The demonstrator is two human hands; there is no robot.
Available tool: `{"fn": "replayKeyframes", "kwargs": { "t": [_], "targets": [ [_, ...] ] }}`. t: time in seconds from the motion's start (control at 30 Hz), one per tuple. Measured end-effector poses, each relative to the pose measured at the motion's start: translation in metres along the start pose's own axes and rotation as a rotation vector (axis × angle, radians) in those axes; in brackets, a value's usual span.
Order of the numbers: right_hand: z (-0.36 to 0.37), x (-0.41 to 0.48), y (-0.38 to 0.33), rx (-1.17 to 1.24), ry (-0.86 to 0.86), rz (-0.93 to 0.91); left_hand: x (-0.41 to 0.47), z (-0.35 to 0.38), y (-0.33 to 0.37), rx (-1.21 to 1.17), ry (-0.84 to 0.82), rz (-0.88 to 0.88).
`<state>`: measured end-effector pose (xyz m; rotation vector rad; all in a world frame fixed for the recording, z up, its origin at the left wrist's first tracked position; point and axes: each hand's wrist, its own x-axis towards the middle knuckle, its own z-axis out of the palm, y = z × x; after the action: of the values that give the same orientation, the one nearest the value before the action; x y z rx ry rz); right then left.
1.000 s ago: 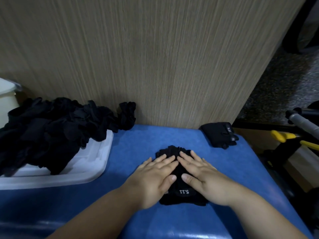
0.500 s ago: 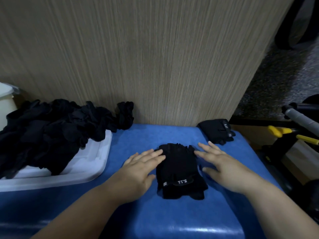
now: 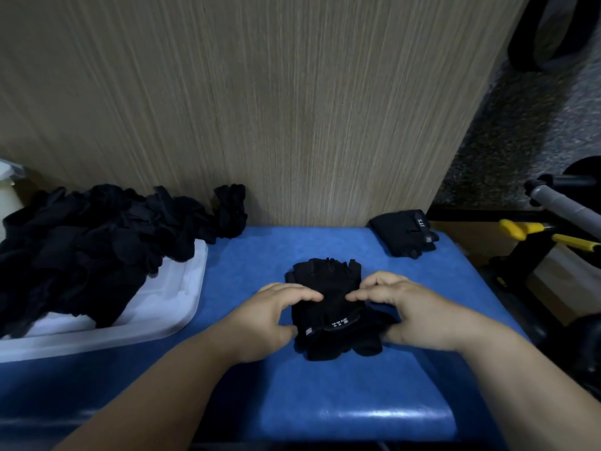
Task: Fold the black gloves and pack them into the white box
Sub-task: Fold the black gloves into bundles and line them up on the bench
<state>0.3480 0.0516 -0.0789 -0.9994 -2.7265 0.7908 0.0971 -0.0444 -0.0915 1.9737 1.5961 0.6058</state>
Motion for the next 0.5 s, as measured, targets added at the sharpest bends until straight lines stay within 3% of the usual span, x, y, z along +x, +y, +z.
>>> {"fn": "replayKeyframes", "kwargs": {
  "t": [0.17, 0.33, 0.5],
  "targets": [
    [0.003, 0.001, -0.007, 0.066, 0.031, -0.019, 0.001, 0.009, 0.002, -0.076, 0.187, -0.060],
    [0.003, 0.004, -0.016, 0.276, 0.165, -0.039, 0.001, 0.005, 0.006, -0.308, 0.244, -0.192],
    [0.011, 0.005, -0.022, 0.493, 0.122, 0.005, -0.001, 0.004, 0.014, -0.428, 0.307, -0.305]
  ]
}}
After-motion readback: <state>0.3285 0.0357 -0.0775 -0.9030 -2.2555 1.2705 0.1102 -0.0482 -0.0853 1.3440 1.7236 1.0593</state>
